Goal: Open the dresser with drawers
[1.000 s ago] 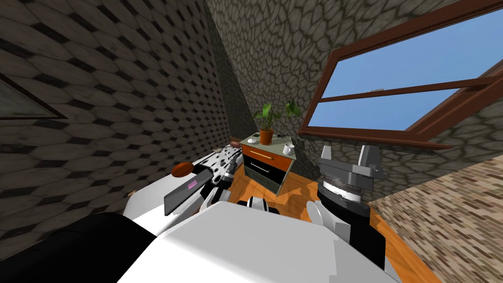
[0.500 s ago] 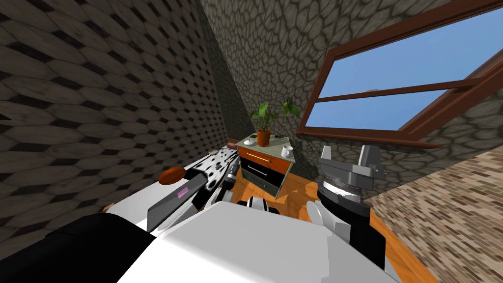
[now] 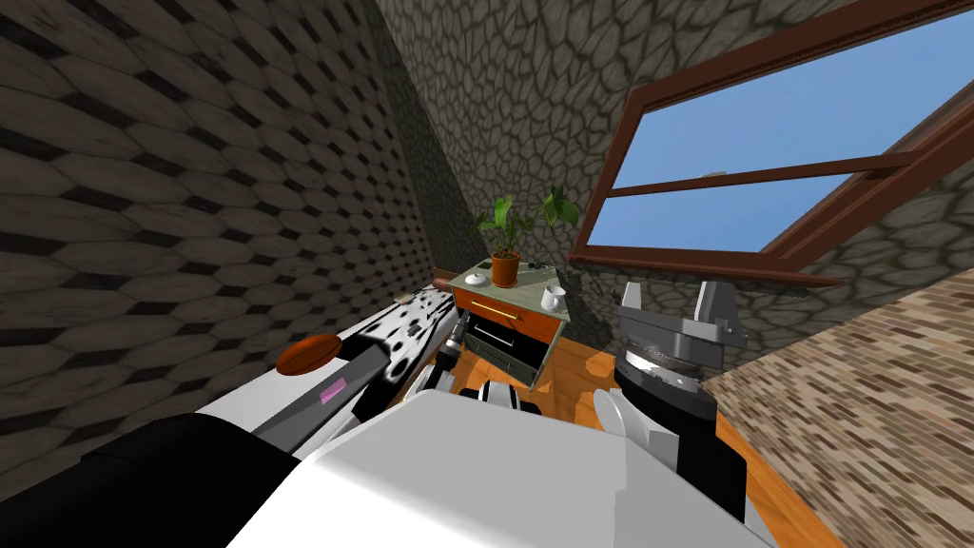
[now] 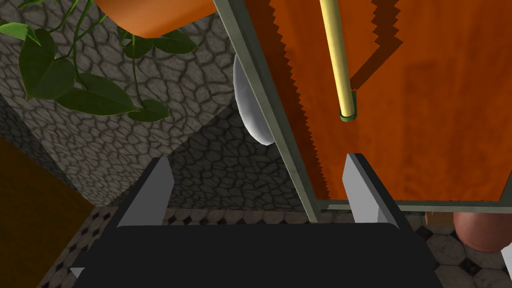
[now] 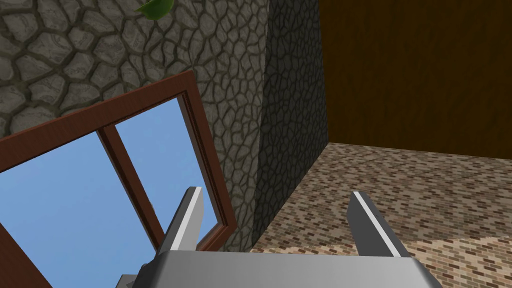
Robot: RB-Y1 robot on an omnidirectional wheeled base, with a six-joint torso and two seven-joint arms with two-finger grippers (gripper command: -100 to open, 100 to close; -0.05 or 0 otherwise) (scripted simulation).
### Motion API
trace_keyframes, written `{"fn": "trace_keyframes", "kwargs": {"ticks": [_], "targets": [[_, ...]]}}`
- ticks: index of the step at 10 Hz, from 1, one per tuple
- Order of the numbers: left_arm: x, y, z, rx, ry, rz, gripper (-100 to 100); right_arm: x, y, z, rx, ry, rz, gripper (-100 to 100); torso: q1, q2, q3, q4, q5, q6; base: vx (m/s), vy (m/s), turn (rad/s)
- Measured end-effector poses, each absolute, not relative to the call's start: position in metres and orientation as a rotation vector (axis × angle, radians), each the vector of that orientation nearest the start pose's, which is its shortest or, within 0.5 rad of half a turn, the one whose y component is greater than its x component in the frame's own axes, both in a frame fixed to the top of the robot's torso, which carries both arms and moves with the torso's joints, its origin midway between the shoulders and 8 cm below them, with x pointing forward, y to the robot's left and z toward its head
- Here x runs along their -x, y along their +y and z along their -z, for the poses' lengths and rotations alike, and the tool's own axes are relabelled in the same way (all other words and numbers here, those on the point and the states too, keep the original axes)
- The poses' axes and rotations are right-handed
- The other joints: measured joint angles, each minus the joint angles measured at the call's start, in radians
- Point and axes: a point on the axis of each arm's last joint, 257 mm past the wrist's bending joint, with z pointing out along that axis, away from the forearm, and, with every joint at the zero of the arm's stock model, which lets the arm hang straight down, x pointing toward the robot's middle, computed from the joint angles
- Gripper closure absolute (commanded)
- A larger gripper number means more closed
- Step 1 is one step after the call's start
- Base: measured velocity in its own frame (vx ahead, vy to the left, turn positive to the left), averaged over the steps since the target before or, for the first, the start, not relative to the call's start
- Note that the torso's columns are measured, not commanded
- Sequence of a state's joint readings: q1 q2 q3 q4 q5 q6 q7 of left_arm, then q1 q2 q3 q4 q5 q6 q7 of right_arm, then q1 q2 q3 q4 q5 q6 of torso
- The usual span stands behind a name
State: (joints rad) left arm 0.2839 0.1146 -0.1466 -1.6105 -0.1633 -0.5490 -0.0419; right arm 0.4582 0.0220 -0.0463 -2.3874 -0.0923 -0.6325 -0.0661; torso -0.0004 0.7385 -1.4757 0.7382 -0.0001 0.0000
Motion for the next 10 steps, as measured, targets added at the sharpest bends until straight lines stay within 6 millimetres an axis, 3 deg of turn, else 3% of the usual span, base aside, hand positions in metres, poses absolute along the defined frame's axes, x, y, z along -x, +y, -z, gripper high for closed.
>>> {"fn": "trace_keyframes", "kwargs": {"ticks": [7, 10], "targets": [[-0.441, 0.169, 0.258, 0.71, 1.292, 1.24, -100, -0.288, -0.293, -0.104, -0.507, 0.328, -1.443, 0, 0.001, 0.001, 0.0, 0.0, 0.0, 0.0, 0.089, -0.013, -0.063], [-0.45, 0.165, 0.262, 0.706, 1.3, 1.241, -100, -0.288, -0.293, -0.104, -0.507, 0.328, -1.443, 0, 0.001, 0.004, 0.002, 0.001, 0.0, 0.0, -0.017, 0.004, -0.004]]}}
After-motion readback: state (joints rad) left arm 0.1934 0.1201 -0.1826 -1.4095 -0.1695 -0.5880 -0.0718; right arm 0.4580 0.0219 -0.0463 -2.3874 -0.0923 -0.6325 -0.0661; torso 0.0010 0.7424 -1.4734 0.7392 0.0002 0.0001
